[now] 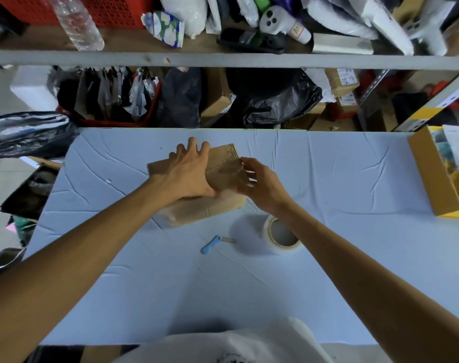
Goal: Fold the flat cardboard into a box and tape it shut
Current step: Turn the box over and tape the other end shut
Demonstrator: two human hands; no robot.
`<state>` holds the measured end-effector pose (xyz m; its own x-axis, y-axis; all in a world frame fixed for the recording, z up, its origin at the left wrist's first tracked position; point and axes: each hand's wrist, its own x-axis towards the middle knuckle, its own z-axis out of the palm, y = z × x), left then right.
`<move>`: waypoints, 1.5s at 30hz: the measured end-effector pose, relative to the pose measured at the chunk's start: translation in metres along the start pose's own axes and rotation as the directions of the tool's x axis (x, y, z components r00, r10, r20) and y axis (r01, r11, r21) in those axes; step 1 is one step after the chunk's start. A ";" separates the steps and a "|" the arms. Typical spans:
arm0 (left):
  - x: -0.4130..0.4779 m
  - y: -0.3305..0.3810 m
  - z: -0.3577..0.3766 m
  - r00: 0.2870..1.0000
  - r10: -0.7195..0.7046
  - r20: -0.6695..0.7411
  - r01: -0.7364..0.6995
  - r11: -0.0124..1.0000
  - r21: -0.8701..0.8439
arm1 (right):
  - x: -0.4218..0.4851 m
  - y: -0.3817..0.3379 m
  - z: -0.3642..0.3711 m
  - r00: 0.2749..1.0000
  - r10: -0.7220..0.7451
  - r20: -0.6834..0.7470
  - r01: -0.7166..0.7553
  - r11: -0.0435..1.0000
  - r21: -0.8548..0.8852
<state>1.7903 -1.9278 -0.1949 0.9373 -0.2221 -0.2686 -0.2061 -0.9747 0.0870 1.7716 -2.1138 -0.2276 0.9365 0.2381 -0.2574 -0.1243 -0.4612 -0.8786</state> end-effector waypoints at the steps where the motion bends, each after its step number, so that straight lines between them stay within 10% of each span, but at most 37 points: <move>1: -0.001 0.001 0.001 1.000 -0.028 -0.001 0.028 1.000 -0.008 | -0.001 0.003 -0.003 1.000 0.014 -0.012 -0.014 0.999 -0.029; 8: 0.000 0.001 0.001 0.999 -0.029 0.046 0.031 0.999 -0.034 | -0.040 0.069 -0.021 0.974 0.224 0.045 -0.158 0.802 -0.576; 16: 0.000 0.003 0.011 0.999 0.032 0.023 -0.032 0.999 -0.025 | -0.075 0.138 -0.023 0.943 0.133 0.304 0.243 0.347 -0.906; 26: 0.008 0.053 -0.003 0.934 0.174 -0.312 -0.311 0.827 -0.469 | -0.054 0.050 -0.069 0.964 -0.261 -0.045 0.147 0.672 -0.726; 29: 0.016 0.075 -0.008 0.992 0.126 -0.031 -0.092 0.522 -0.848 | -0.046 0.012 -0.086 0.941 -0.331 -0.062 0.193 0.682 -0.705; 32: 0.019 0.083 -0.014 0.995 0.077 -0.065 -0.084 0.276 -0.957 | -0.043 -0.012 -0.093 0.934 -0.354 -0.059 0.210 0.673 -0.709; 36: 0.022 0.075 -0.017 0.958 -0.097 -0.271 -0.210 0.411 -0.887 | -0.043 -0.021 -0.093 0.942 -0.332 -0.045 0.208 0.685 -0.698; 45: 0.020 0.066 -0.010 0.942 -0.243 -0.231 -0.097 0.463 -0.881 | -0.045 -0.019 -0.076 0.964 -0.266 0.017 0.218 0.747 -0.628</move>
<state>1.7981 -1.9966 -0.1848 0.9981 0.0332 -0.0524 0.0613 -0.4071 0.9113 1.7567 -2.1804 -0.1686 0.9299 0.3672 -0.0212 0.3171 -0.8296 -0.4596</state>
